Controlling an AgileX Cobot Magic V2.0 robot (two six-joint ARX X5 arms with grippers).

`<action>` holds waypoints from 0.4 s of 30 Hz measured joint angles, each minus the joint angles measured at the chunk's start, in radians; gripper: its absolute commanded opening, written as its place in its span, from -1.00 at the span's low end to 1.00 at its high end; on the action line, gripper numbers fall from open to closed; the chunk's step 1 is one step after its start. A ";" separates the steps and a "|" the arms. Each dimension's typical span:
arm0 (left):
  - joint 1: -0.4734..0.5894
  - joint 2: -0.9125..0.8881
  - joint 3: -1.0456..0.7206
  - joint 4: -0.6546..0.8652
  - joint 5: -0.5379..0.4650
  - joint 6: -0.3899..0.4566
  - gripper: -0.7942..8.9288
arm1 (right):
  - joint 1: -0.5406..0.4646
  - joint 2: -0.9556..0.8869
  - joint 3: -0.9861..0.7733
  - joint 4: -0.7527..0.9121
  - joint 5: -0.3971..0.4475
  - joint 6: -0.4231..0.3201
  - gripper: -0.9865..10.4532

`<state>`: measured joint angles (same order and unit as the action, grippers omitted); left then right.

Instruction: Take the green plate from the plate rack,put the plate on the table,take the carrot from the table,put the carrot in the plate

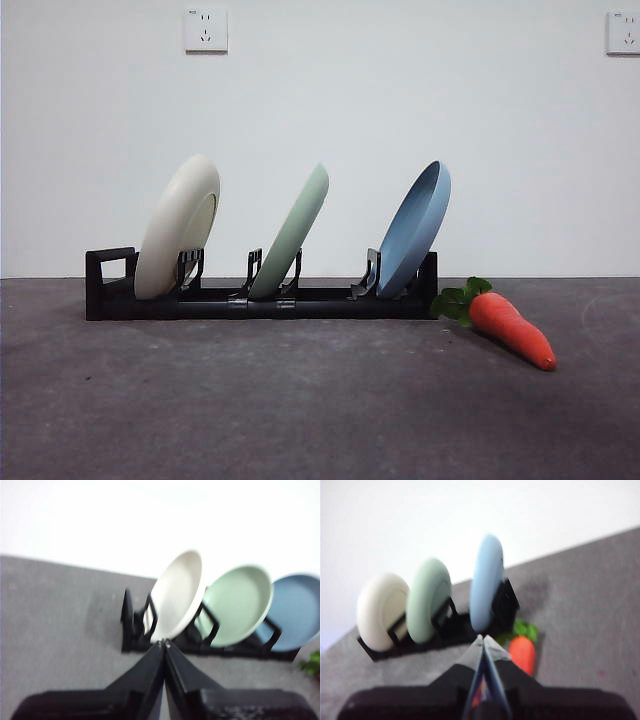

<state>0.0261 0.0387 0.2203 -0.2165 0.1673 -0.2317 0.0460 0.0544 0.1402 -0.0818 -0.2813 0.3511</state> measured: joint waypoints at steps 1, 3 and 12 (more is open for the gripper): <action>0.000 0.010 0.035 -0.016 0.002 -0.003 -0.85 | 0.000 0.020 0.029 -0.005 0.000 0.003 -0.85; 0.000 0.036 0.099 -0.052 0.017 -0.005 -0.85 | 0.000 0.064 0.088 -0.034 -0.005 0.005 -0.85; 0.000 0.211 0.375 -0.239 0.189 0.030 -0.85 | 0.000 0.322 0.459 -0.302 -0.097 -0.101 -0.85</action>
<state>0.0261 0.2493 0.5949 -0.4557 0.3565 -0.2016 0.0463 0.3759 0.5995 -0.3840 -0.3786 0.2497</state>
